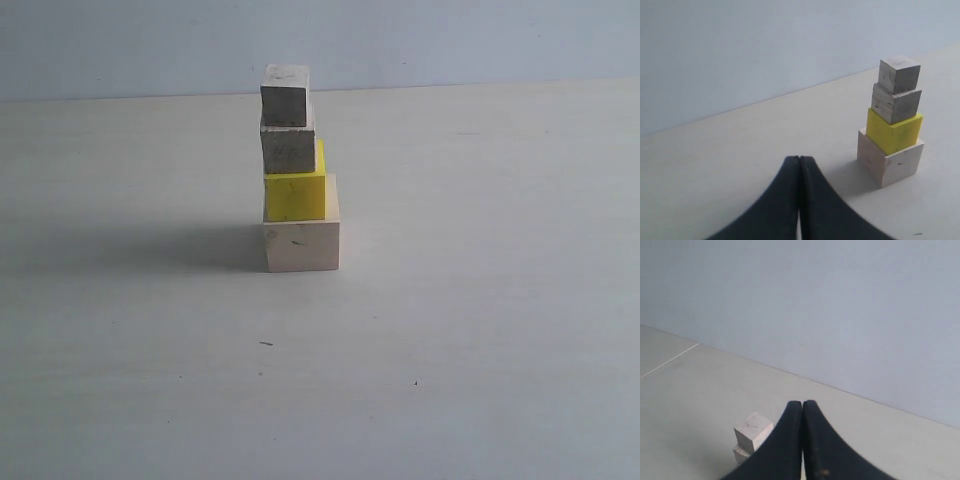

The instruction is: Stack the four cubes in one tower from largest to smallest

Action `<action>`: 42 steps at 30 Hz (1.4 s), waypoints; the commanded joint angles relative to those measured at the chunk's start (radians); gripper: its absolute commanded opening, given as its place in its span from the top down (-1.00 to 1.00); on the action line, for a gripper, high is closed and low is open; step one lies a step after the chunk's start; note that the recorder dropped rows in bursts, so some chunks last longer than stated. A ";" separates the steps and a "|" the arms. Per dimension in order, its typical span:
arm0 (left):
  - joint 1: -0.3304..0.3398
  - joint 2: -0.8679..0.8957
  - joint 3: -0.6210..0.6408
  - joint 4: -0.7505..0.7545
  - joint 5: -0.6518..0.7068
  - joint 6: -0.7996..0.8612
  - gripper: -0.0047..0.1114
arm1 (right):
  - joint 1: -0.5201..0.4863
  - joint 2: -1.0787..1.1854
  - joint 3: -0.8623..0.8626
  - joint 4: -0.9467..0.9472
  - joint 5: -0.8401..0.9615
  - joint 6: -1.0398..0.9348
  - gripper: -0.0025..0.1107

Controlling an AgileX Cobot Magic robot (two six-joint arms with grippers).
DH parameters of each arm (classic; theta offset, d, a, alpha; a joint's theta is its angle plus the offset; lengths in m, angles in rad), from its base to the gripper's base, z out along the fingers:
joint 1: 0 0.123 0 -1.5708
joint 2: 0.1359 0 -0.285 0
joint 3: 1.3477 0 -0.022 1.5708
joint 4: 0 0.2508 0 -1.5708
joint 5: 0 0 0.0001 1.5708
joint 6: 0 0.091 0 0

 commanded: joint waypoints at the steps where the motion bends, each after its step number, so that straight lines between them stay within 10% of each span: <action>1: -0.007 -0.012 -0.009 -0.005 -0.002 -0.007 0.92 | -0.001 -0.136 0.146 -0.021 -0.087 0.006 0.96; 34: -0.005 -0.021 -0.009 0.014 0.006 0.000 0.92 | 0.064 -0.566 0.245 -0.036 -0.060 0.008 0.96; 42: 0.271 -0.164 -0.009 0.014 0.006 0.000 0.92 | 0.064 -0.566 0.245 -0.036 -0.058 0.008 0.96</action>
